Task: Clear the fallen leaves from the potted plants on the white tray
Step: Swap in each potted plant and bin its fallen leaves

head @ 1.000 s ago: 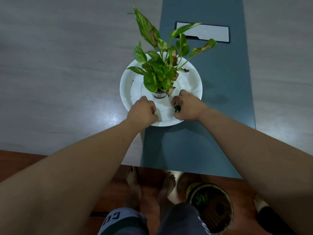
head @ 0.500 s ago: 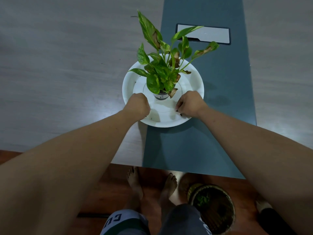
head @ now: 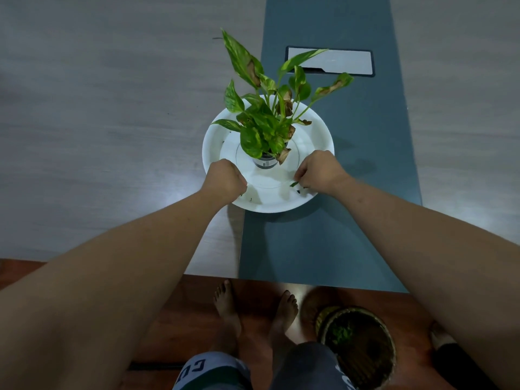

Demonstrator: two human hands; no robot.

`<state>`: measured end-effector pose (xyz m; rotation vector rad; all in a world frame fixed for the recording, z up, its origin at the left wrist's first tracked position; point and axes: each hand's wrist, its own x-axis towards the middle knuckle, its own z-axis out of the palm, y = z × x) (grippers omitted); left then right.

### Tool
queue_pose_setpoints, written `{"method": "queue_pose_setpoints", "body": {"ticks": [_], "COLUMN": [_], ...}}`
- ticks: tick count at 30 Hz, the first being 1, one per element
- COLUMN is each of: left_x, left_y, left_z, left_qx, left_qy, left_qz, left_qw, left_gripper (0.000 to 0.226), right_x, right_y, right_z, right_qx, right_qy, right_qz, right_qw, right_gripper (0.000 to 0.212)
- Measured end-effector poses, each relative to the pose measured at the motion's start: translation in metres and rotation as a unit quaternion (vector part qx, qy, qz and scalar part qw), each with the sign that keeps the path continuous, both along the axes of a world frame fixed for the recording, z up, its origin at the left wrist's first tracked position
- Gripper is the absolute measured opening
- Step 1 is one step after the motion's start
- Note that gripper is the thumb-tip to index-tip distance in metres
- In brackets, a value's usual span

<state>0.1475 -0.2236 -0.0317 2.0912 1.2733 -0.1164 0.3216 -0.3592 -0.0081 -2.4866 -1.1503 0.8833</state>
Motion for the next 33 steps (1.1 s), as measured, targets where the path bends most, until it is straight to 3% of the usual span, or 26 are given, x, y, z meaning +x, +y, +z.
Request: {"method": "queue_pose_setpoints", "body": {"ticks": [8,12,15,18,21,24,26,30,33], "left_x": [0.008,0.010,0.010,0.008,0.004,-0.001,-0.003,-0.003,-0.003], "left_y": [-0.013,-0.012,-0.012,-0.009,-0.004,0.000,0.000,-0.001,-0.005], "left_z": [0.001,0.008,0.008,0.008,0.010,0.012,0.016,0.022,0.023], "left_qx": [0.041,0.027,0.060,0.047,-0.006,-0.017,-0.019,-0.021,-0.016], "left_qy": [0.042,0.084,0.069,0.043,0.018,0.014,0.011,0.016,0.016], "left_qz": [-0.141,-0.143,-0.149,-0.106,0.003,0.047,0.060,0.072,0.067], "left_qw": [0.988,0.986,0.985,0.992,1.000,0.999,0.998,0.997,0.998], "left_gripper": [0.016,0.007,0.041,0.042,0.011,0.021,0.025,0.018,0.011], "right_x": [-0.011,-0.010,-0.007,0.000,0.006,0.009,0.008,-0.005,-0.014], "right_y": [0.007,0.007,0.008,0.011,0.010,0.007,0.006,0.005,0.004], "right_z": [-0.015,-0.017,-0.016,-0.009,-0.001,0.004,0.006,-0.002,-0.012], "right_qx": [-0.052,-0.040,-0.029,-0.023,0.003,0.016,0.017,-0.012,-0.007], "right_qy": [-0.039,-0.034,-0.028,-0.003,0.077,0.138,0.123,0.030,0.030], "right_qz": [0.096,0.088,0.059,0.024,-0.062,-0.114,-0.106,0.005,0.005], "right_qw": [0.993,0.995,0.997,0.999,0.995,0.984,0.987,0.999,1.000], "right_gripper": [0.026,0.022,0.017,0.014,0.016,0.018,0.019,0.018,0.019]}}
